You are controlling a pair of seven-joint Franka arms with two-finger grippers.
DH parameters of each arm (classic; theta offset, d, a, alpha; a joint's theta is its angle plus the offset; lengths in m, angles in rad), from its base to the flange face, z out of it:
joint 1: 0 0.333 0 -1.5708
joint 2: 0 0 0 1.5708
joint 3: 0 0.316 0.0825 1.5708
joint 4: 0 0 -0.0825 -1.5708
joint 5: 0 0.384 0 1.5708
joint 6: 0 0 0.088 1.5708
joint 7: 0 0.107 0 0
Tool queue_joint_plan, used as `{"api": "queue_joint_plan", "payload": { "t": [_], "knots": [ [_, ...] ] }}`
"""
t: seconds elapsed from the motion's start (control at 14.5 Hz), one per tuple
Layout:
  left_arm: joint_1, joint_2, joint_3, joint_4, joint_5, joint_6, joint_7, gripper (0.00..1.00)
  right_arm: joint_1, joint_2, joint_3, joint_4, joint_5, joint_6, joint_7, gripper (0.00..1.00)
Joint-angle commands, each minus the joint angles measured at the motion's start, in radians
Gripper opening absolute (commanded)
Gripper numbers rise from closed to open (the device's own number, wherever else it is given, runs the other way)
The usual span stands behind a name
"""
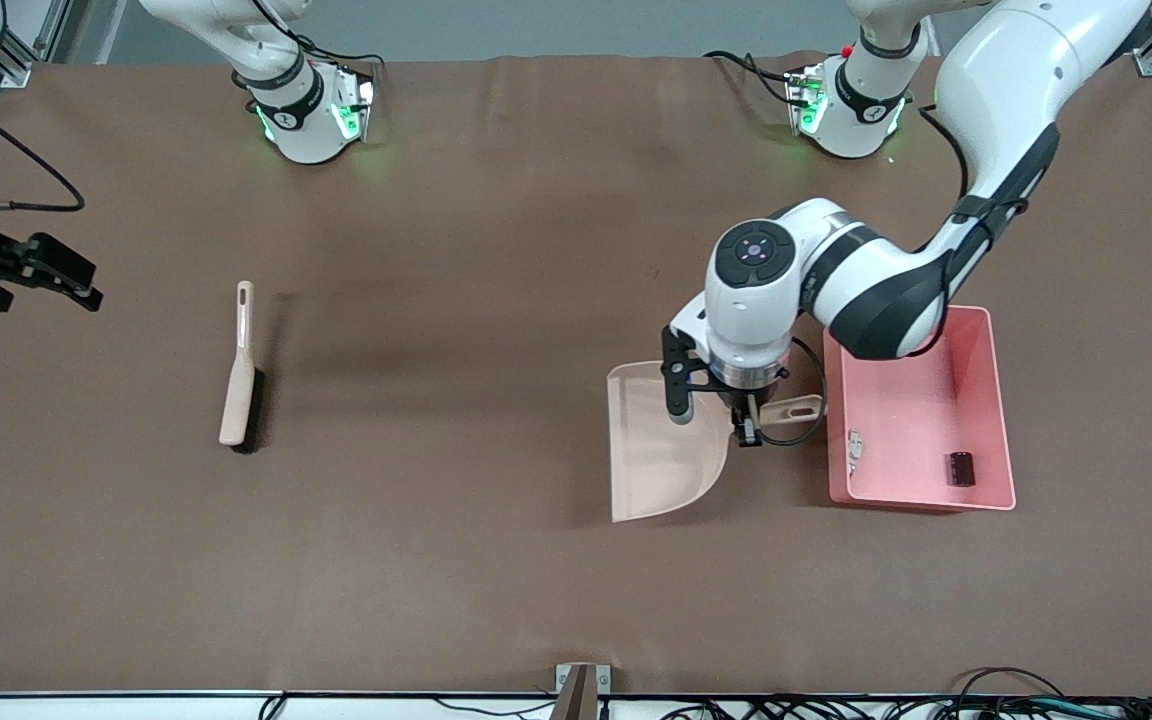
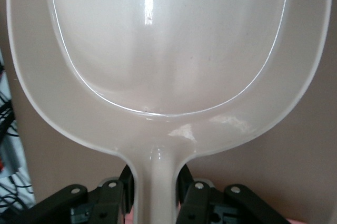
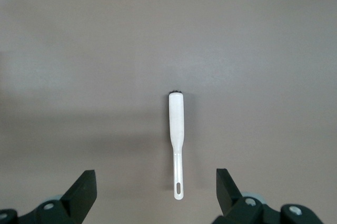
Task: Clean e-waste and dump in bin
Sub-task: 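Lower the dustpan onto the table beside the bin with the left gripper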
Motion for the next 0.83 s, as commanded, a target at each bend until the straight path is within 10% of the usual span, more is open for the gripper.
{"api": "queue_joint_plan", "payload": {
  "t": [0.0, 0.76],
  "knots": [
    [-0.054, 0.048, 0.028, 0.027, -0.022, 0.019, -0.029, 0.00, -0.036, -0.009, 0.014, -0.013, 0.014, 0.010, 0.000, 1.00],
    [-0.208, 0.055, 0.176, -0.054, -0.139, 0.088, -0.098, 0.00, -0.083, -0.011, -0.003, -0.002, 0.053, -0.030, -0.087, 1.00]
  ]
}}
